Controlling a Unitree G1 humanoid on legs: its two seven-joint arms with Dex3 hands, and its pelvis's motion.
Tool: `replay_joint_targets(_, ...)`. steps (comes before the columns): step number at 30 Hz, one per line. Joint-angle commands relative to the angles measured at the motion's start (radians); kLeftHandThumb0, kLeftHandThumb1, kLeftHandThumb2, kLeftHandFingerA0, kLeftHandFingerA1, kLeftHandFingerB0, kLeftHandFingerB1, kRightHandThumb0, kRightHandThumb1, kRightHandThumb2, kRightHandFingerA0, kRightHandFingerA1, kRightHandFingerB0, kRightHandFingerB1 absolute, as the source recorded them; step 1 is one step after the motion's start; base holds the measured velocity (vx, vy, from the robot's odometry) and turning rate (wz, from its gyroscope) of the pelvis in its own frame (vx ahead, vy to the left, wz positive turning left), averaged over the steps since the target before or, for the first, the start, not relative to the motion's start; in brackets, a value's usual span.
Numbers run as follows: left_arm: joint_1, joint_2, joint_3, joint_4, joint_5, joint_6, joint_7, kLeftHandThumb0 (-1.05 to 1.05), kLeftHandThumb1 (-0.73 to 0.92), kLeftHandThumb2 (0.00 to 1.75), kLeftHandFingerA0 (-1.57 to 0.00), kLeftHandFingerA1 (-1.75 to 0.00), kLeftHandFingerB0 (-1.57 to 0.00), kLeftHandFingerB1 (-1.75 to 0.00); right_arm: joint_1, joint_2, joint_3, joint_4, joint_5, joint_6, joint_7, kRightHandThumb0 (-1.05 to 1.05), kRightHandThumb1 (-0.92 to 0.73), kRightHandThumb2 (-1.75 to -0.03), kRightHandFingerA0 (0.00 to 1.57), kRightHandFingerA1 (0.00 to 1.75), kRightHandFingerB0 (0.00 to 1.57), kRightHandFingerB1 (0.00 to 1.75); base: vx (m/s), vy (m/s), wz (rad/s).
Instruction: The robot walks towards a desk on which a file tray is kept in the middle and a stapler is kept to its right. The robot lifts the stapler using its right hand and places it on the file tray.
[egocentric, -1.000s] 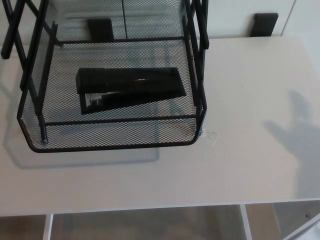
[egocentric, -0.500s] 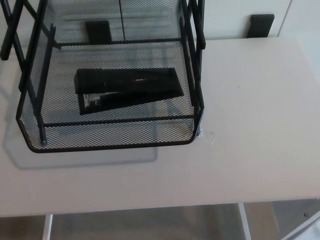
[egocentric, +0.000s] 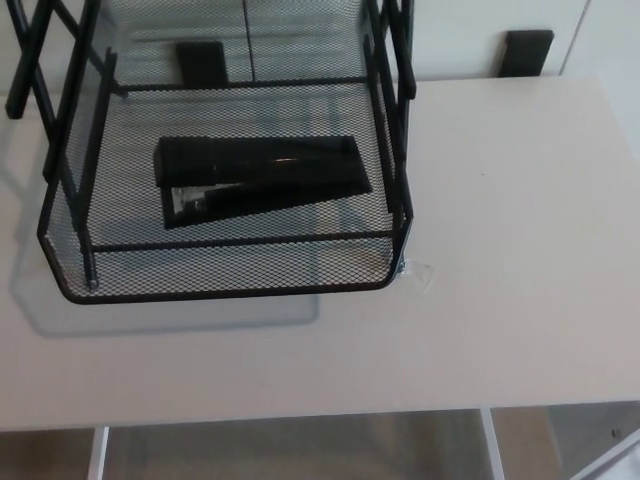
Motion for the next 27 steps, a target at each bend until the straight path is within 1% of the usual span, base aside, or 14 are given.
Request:
replay_joint_targets(1, 0.031, 0.008, 0.031, 0.014, -0.013, 0.004, 0.021, -0.57, 0.80, 0.77, -0.43, -0.85, -0.24, -0.65, 0.111, -0.109, 0.116, 0.147, 0.077, -0.396, 0.152, -0.96, -0.52, -1.01, 0.50, 0.71, 0.41, 0.61, 0.00, 0.000, 0.00)
replay_joint_targets(2, 0.033, 0.005, 0.038, 0.013, -0.022, -0.006, 0.006, -0.57, 0.81, 0.77, -0.40, -0.88, -0.22, -0.65, 0.112, -0.103, 0.102, 0.155, 0.094, -0.423, 0.136, -1.02, -0.71, -0.62, 0.56, 0.73, 0.42, 0.59, 0.00, 0.000, 0.00)
replay_joint_targets(6, 0.025, -0.004, 0.064, 0.005, -0.049, -0.008, -0.029, -0.59, 0.80, 0.80, -0.38, -0.84, -0.26, -0.66, 0.077, -0.096, 0.080, 0.195, 0.145, -0.417, 0.125, -1.03, -0.70, -0.62, 0.51, 0.72, 0.32, 0.61, 0.00, 0.000, 0.00)
replay_joint_targets(7, 0.029, -0.012, 0.068, 0.001, -0.052, -0.022, -0.045, -0.57, 0.81, 0.77, -0.37, -0.90, -0.22, -0.68, 0.088, -0.093, 0.073, 0.161, 0.163, -0.398, 0.148, -0.99, -0.47, -0.95, 0.49, 0.76, 0.30, 0.66, 0.00, 0.000, 0.00)
replay_joint_targets(8, 0.024, -0.015, 0.071, 0.006, -0.053, -0.023, -0.053, -0.57, 0.82, 0.75, -0.36, -0.80, -0.19, -0.63, 0.080, -0.096, 0.072, 0.166, 0.175, -0.378, 0.169, -0.98, -0.62, -0.60, 0.40, 0.84, 0.30, 0.65, 0.00, 0.000, 0.00)
replay_joint_targets(9, 0.023, -0.018, 0.072, 0.004, -0.052, -0.022, -0.051, -0.58, 0.82, 0.74, -0.37, -0.80, -0.18, -0.62, 0.080, -0.097, 0.078, 0.157, 0.175, -0.368, 0.174, -0.98, -0.44, -0.92, 0.40, 0.83, 0.29, 0.68, 0.00, 0.000, 0.00)
replay_joint_targets(11, 0.017, -0.025, 0.076, 0.011, -0.050, -0.021, -0.052, -0.56, 0.82, 0.74, -0.38, -0.82, -0.20, -0.62, 0.123, -0.106, 0.123, 0.091, 0.146, -0.392, 0.174, -0.98, -0.47, -0.94, 0.41, 0.84, 0.27, 0.71, 0.00, 0.000, 0.00)
replay_joint_targets(12, 0.012, -0.026, 0.069, 0.014, -0.038, -0.018, -0.042, -0.55, 0.83, 0.75, -0.38, -0.81, -0.18, -0.61, 0.123, -0.115, 0.140, 0.097, 0.134, -0.393, 0.168, -1.00, -0.65, -0.60, 0.39, 0.87, 0.24, 0.71, 0.00, 0.000, 0.00)
replay_joint_targets(17, 0.028, -0.022, 0.052, 0.011, -0.013, -0.029, -0.018, -0.58, 0.80, 0.78, -0.38, -0.82, -0.19, -0.63, 0.099, -0.136, 0.158, 0.172, 0.161, -0.425, 0.178, -1.03, -0.51, -0.77, 0.38, 0.79, 0.21, 0.66, 0.00, 0.000, 0.00)
replay_joint_targets(19, 0.036, -0.020, 0.062, 0.010, -0.021, -0.035, -0.015, -0.58, 0.79, 0.81, -0.40, -0.82, -0.26, -0.68, 0.120, -0.135, 0.169, 0.132, 0.167, -0.432, 0.178, -0.99, -0.63, -0.60, 0.46, 0.77, 0.22, 0.72, 0.00, 0.000, 0.00)
replay_joint_targets(20, 0.036, -0.017, 0.068, 0.011, -0.026, -0.034, -0.027, -0.58, 0.79, 0.81, -0.35, -0.83, -0.19, -0.67, 0.111, -0.132, 0.169, 0.138, 0.182, -0.427, 0.181, -0.96, -0.47, -0.92, 0.44, 0.75, 0.24, 0.67, 0.00, 0.000, 0.00)
replay_joint_targets(22, 0.037, -0.016, 0.073, 0.011, -0.026, -0.034, -0.033, -0.58, 0.79, 0.81, -0.35, -0.83, -0.19, -0.67, 0.108, -0.134, 0.174, 0.144, 0.195, -0.429, 0.181, -0.96, -0.47, -0.92, 0.44, 0.75, 0.24, 0.67, 0.00, 0.000, 0.00)
replay_joint_targets(23, 0.037, -0.015, 0.071, 0.011, -0.020, -0.028, -0.028, -0.57, 0.79, 0.80, -0.38, -0.84, -0.21, -0.67, 0.114, -0.137, 0.181, 0.145, 0.198, -0.443, 0.187, -0.96, -0.62, -0.60, 0.48, 0.73, 0.23, 0.67, 0.00, 0.000, 0.00)
replay_joint_targets(27, 0.040, -0.007, 0.052, 0.012, 0.006, -0.031, -0.017, -0.56, 0.81, 0.82, -0.36, -0.83, -0.18, -0.64, 0.090, -0.156, 0.220, 0.205, 0.198, -0.476, 0.186, -0.94, -0.61, -0.60, 0.53, 0.63, 0.27, 0.61, 0.00, 0.000, 0.00)
